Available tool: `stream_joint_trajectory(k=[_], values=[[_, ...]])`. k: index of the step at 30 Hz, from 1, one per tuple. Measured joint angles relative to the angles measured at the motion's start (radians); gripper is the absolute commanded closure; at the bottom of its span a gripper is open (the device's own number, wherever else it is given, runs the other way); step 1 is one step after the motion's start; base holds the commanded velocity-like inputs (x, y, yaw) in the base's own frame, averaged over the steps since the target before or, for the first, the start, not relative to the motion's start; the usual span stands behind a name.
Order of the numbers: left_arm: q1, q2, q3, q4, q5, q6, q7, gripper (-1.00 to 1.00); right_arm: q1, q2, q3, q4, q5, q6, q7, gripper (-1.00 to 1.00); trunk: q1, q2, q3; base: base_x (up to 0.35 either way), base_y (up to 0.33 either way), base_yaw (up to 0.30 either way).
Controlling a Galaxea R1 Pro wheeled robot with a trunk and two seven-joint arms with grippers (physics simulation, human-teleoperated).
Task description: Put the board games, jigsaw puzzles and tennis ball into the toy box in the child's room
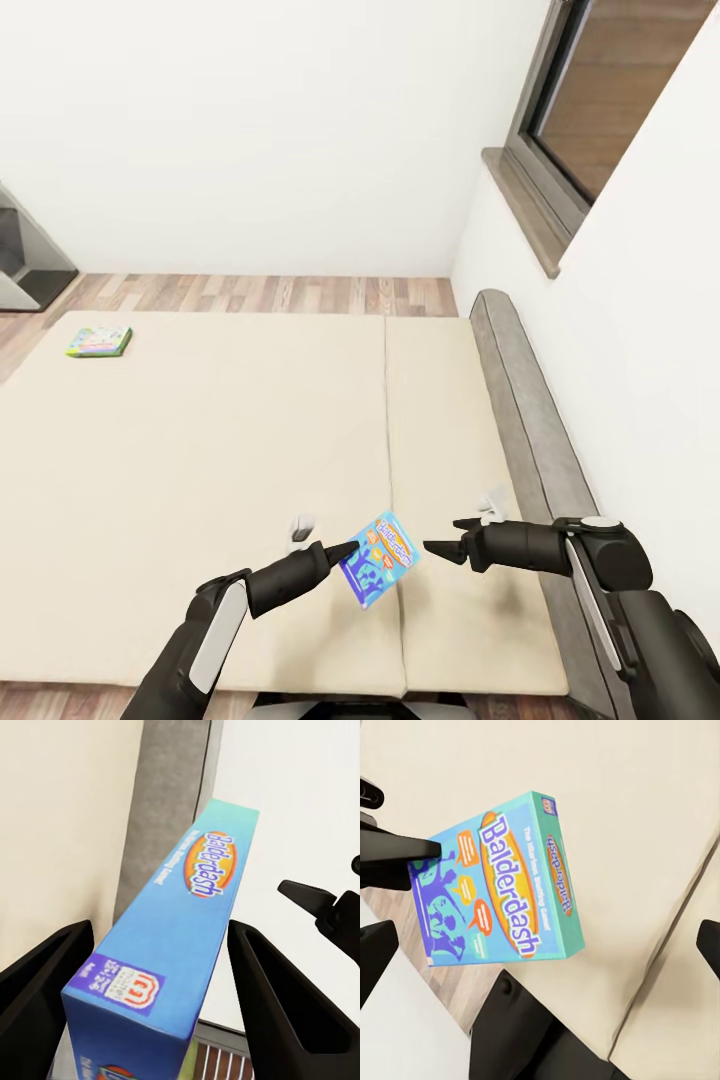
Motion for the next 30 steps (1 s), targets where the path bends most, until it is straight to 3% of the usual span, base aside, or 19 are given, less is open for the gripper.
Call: stream_joint_trajectory(k=[30], values=[[0.0,0.0,0.0,0.0,0.0,0.0,0.0,1.0,0.0,0.0,-0.001,0.0,0.0,0.0,0.0,-1.0,0.0,0.0,0.047,0.0,0.0,0.0]])
